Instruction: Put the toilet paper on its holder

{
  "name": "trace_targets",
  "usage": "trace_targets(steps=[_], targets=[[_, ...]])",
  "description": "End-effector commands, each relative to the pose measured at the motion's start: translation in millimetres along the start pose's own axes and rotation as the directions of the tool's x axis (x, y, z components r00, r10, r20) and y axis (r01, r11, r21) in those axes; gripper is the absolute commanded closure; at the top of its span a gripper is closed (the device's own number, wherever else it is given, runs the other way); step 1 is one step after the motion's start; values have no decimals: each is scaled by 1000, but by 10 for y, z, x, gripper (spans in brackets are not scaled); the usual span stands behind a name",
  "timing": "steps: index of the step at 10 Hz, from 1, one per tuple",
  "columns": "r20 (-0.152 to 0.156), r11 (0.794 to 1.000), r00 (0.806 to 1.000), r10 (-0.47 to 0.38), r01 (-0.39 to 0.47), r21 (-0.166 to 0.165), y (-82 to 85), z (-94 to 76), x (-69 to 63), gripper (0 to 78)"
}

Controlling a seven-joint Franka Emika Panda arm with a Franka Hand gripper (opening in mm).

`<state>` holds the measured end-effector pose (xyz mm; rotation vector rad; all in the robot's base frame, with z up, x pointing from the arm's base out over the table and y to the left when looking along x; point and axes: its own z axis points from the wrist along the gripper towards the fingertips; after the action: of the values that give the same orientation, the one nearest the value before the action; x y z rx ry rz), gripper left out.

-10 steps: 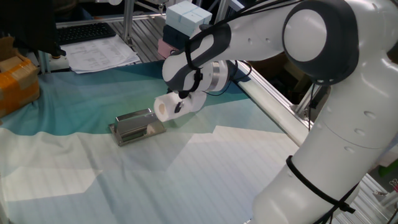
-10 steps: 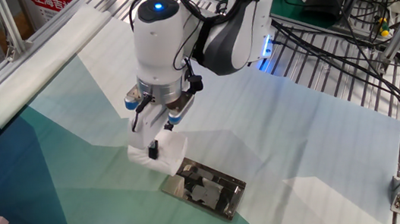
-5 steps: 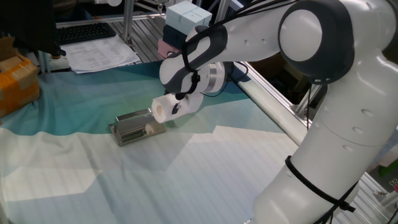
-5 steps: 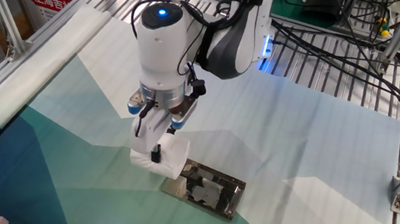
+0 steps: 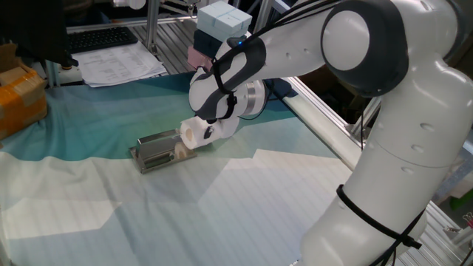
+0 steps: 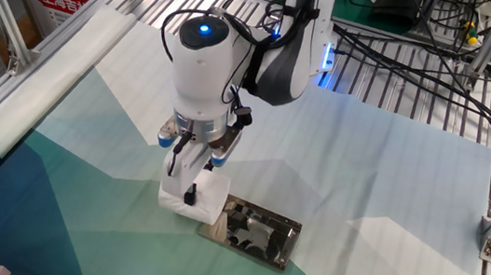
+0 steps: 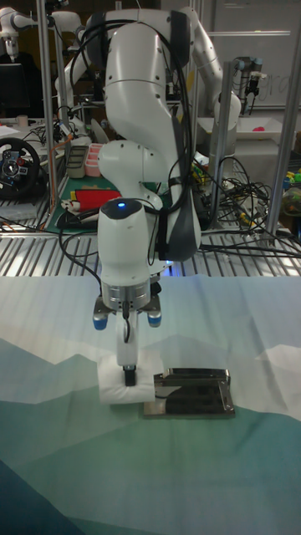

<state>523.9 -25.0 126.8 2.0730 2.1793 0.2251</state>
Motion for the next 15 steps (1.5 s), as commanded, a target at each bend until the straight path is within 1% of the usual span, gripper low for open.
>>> trace_targets(steps=[1, 2, 3, 4, 5, 6, 7, 12, 15], targets=[[-53, 999, 998, -34, 33, -5, 17, -9, -5, 762], [-47, 1000, 998, -31, 31, -4, 17, -9, -5, 762], [4, 1000, 1000, -8, 8, 0, 17, -9, -5, 762], [9, 1000, 1000, -3, 3, -4, 17, -9, -5, 762], [8, 1000, 1000, -9, 9, -4, 17, -9, -5, 762], [-2, 1000, 1000, -18, 18, -7, 17, -9, -5, 762], [-2, 1000, 1000, -25, 25, -7, 17, -9, -5, 762], [-11, 1000, 1000, -8, 8, -9, 16, -10, -3, 762], [0, 1000, 1000, -4, 4, -13, 12, -17, 20, 762]])
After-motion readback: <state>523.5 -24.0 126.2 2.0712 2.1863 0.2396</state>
